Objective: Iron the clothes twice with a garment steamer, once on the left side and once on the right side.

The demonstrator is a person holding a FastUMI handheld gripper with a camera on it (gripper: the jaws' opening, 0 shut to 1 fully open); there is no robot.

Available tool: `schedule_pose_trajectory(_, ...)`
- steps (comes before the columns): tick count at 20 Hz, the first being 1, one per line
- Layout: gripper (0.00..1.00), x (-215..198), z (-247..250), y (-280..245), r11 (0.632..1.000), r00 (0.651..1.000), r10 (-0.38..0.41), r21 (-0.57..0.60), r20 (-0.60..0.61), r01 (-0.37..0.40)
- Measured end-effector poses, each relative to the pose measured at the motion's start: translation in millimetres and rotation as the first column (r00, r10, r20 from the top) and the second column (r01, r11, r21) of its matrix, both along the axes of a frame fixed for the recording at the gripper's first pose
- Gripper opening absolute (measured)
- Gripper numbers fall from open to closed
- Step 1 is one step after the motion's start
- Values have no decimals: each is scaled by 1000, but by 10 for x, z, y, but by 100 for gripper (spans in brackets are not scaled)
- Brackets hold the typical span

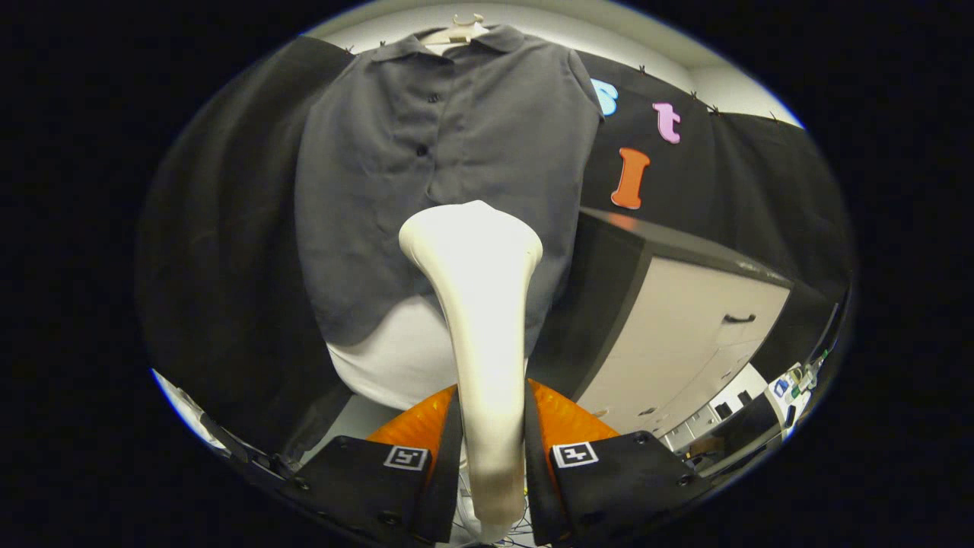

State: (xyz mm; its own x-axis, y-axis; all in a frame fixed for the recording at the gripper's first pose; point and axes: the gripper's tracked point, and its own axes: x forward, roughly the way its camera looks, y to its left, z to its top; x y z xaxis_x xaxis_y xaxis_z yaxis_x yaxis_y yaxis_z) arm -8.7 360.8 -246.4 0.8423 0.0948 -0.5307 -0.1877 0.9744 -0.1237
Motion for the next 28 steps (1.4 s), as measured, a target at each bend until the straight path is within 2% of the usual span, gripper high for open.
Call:
schedule_pose_trajectory(5, 46, 220, 915, 375, 996, 982, 38, 76, 187, -53)
schedule_pose_trajectory(10, 45, 281, 1506, 765, 985, 948, 60, 137, 312, -107)
schedule_pose_trajectory(14, 45, 521, 1759, 1210, 975, 927, 84, 161, 366, -152)
schedule_pose_trajectory(20, 45, 823, 2036, 1658, 972, 892, 97, 151, 441, -180)
schedule_pose_trajectory(23, 45, 935, 2104, 1849, 963, 892, 128, 161, 435, -216)
schedule_pose_trajectory(28, 45, 1236, 2191, 2006, 971, 881, 111, 140, 459, -195)
